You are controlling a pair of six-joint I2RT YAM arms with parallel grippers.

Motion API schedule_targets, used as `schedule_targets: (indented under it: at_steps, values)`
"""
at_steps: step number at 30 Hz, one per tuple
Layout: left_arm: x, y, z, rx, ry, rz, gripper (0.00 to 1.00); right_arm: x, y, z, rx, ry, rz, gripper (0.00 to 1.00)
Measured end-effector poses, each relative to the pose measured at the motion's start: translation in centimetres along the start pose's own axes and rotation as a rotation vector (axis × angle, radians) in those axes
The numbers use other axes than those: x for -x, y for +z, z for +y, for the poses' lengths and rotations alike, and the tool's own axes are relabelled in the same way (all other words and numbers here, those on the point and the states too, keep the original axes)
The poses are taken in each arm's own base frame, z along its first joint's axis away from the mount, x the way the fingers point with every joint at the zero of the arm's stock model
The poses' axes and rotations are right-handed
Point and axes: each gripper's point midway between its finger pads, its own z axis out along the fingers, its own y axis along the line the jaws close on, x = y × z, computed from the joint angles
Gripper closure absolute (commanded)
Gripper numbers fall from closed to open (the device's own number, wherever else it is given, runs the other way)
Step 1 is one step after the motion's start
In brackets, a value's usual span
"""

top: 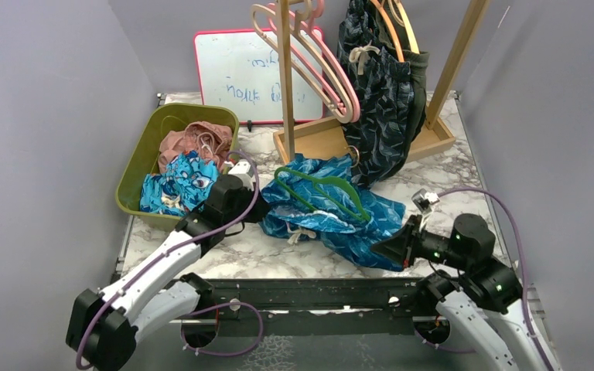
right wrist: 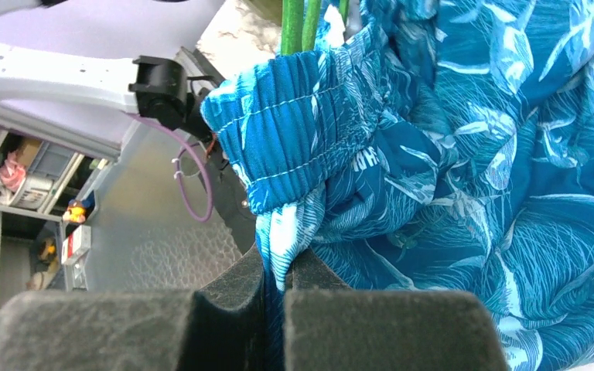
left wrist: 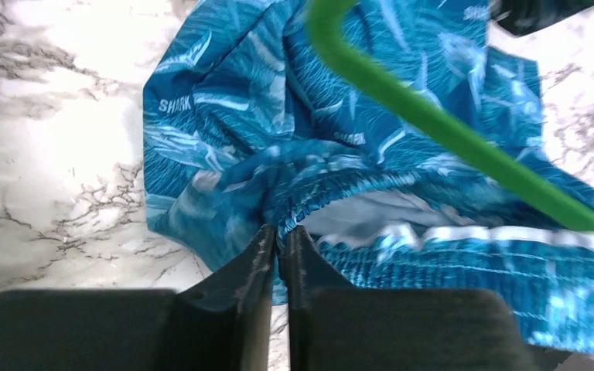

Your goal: Remove the shorts from the hanger

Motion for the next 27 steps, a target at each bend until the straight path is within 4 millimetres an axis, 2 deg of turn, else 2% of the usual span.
schedule_targets:
  at_steps: [5, 9, 14, 16, 18, 21, 23, 27]
  values:
    - [1.1, -2.4, -1.6, -0.069, -0.007, -0.097, 0.56, -0.6, 2.0, -2.2, -0.063, 0.095, 0.074, 0.99]
    - [1.9, -4.0, -2.9, -0.113, -0.008, -0.164, 0.48, -1.9, 3.4, -3.6, -0.076, 0.151, 0.112, 0.99]
    - [0.8, -3.5, -3.8, -0.103, 0.0, -0.129, 0.43, -2.7, 4.4, -4.3, -0.068, 0.187, 0.141, 0.99]
    - [-0.1, -3.0, -5.4, -0.127, 0.025, -0.095, 0.37, -2.7, 4.6, -4.3, -0.062, 0.189, 0.147, 0.99]
    - [-1.3, -2.5, -7.1, -0.155, 0.063, -0.069, 0.27, -2.8, 4.8, -4.3, -0.055, 0.192, 0.155, 0.99]
    - [-1.9, -2.2, -9.4, -0.183, 0.123, -0.071, 0.17, -3.0, 4.9, -4.3, -0.044, 0.194, 0.166, 0.99]
    - [-0.6, -2.3, -10.4, -0.191, 0.142, -0.115, 0.11, -3.1, 4.9, -4.2, -0.038, 0.191, 0.171, 0.99]
    - [3.8, -3.4, -12.7, -0.247, 0.13, -0.278, 0.04, -3.1, 4.8, -4.1, -0.03, 0.174, 0.169, 0.99]
